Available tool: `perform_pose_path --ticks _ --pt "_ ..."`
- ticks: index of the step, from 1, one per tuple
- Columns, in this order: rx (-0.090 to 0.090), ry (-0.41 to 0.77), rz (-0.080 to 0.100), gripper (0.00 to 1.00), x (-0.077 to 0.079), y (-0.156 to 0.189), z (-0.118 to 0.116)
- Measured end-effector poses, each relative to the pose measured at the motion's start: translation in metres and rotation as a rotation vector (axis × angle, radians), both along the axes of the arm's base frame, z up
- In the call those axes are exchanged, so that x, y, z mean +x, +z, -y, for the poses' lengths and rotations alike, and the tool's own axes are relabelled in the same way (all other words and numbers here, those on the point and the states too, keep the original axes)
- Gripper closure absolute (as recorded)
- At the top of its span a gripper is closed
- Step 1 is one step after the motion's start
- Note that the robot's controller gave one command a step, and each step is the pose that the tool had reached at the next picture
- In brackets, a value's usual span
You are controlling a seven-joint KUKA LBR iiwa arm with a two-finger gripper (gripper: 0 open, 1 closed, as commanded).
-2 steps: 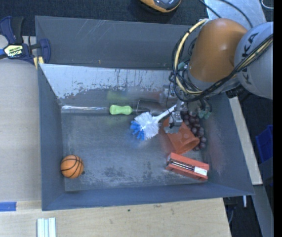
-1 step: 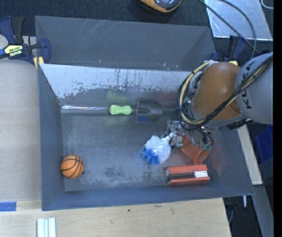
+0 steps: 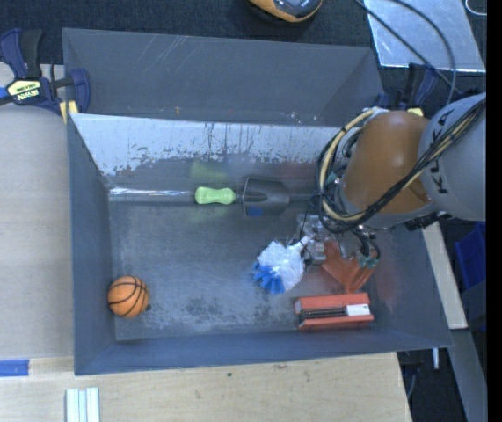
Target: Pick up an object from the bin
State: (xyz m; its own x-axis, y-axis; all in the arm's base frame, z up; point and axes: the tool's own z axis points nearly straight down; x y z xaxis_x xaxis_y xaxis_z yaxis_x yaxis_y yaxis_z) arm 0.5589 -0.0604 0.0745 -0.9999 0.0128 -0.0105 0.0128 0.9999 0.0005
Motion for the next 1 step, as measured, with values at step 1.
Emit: perform_pose_path --ticks 1 --pt "0.0 0.073 -0.002 1.0 0.0086 0.096 0.0029"
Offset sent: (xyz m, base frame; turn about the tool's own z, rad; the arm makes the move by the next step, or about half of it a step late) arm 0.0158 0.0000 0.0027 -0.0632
